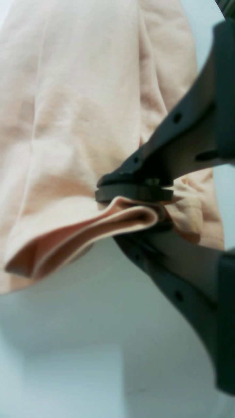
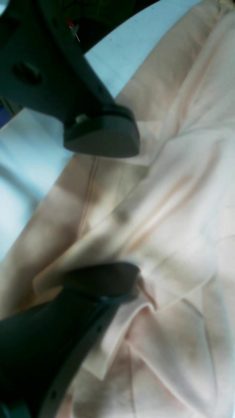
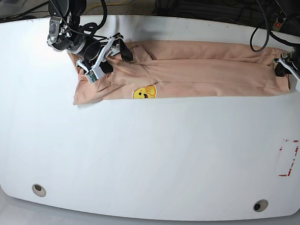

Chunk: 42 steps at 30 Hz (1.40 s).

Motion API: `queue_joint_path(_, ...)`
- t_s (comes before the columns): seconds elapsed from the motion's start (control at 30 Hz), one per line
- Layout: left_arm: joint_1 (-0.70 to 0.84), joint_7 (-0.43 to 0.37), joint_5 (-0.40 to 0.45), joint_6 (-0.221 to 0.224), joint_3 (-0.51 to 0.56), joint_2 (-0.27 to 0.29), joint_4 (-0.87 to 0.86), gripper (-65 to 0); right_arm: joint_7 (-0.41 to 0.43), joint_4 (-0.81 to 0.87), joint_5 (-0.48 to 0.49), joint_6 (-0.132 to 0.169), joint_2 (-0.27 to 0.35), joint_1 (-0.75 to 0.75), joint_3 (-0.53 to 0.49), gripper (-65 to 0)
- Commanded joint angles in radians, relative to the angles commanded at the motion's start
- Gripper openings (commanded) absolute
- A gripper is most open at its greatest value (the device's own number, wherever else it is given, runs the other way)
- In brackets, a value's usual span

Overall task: Fold the T-shirt properly
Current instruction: 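Hold the shirt end with the right gripper while the left gripper adjusts, then move the left gripper inward and pinch the shirt's middle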

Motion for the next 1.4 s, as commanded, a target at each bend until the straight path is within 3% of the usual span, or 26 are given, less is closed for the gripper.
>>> queue_joint_path(0.2, 0.041, 0.0, 0.0, 0.0, 0.023, 0.032, 0.229, -61.0, 0.0, 0.0, -0.003, 0.0, 0.0, 0.002, 0.0, -16.3)
queue_joint_path(0.3, 0.078, 0.0, 0.002, 0.0, 0.084, 0.032, 0.338, -61.0, 0.0, 0.0, -0.005, 0.0, 0.0, 0.002, 0.0, -16.3)
queue_joint_path(0.47, 0.11, 0.0, 0.003, 0.0, 0.273, 0.032, 0.508, -61.0, 0.0, 0.0, -0.005, 0.0, -0.002, 0.002, -0.002, -16.3)
queue_joint_path(0.9, 0.031, -0.002, 0.002, 0.0, 0.654, 0.04, 0.523, -60.8, 0.002, 0.0, -0.003, -0.003, -0.002, 0.003, 0.002, -16.3)
queue_joint_path(1.13, 0.003, -0.002, 0.009, 0.0, 0.687, 0.11, 0.522, -60.7, 0.002, 0.0, -0.008, -0.006, -0.023, 0.003, 0.002, -16.3)
queue_joint_path(1.27, -0.02, -0.002, 0.009, 0.0, 0.726, 0.115, 0.522, -60.4, 0.002, 0.0, -0.008, -0.006, -0.032, 0.003, 0.003, -16.3)
queue_joint_path(1.33, -0.023, -0.002, 0.009, 0.0, 0.753, 0.114, 0.52, -57.8, 0.002, 0.0, -0.008, -0.006, -0.034, 0.003, 0.003, -16.3)
queue_joint_path(1.4, -0.023, -0.002, 0.009, 0.0, 0.772, 0.114, 0.52, -48.6, 0.002, 0.0, -0.008, -0.005, -0.034, 0.003, 0.002, -16.3)
